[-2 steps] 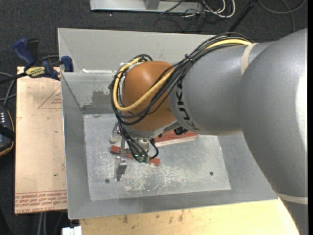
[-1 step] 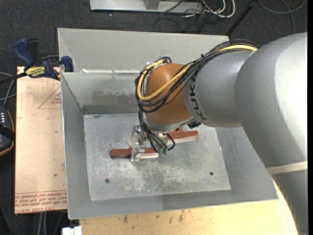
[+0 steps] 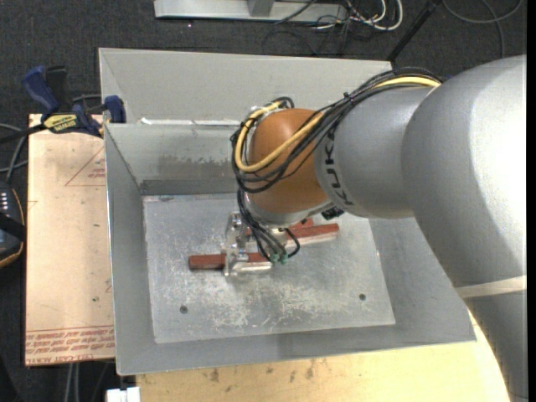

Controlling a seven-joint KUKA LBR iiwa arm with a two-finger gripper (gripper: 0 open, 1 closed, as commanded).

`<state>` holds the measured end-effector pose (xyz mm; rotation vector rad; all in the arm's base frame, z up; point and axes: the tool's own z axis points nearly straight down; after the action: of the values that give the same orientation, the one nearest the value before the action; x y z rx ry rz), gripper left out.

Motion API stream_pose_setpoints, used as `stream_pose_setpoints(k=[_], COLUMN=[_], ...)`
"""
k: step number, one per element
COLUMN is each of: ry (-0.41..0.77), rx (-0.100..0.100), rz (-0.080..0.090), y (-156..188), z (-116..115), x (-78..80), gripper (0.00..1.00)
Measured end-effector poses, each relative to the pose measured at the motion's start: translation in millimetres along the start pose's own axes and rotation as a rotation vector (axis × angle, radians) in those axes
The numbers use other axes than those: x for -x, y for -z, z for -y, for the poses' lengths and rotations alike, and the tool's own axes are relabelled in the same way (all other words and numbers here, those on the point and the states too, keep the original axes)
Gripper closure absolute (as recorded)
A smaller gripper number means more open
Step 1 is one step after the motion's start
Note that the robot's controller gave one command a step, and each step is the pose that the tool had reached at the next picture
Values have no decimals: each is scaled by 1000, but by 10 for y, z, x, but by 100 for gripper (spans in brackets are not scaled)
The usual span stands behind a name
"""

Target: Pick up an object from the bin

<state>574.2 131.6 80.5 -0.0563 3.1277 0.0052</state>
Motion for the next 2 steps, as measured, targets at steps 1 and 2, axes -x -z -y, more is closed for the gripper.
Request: stream_pose_setpoints(k=[1,2], ry=[-30,-44], rx=[-2,-2], rz=[-16,-10], y=[423,1464], z=[-45,-14], x=[-9,-17], gripper=[100,0])
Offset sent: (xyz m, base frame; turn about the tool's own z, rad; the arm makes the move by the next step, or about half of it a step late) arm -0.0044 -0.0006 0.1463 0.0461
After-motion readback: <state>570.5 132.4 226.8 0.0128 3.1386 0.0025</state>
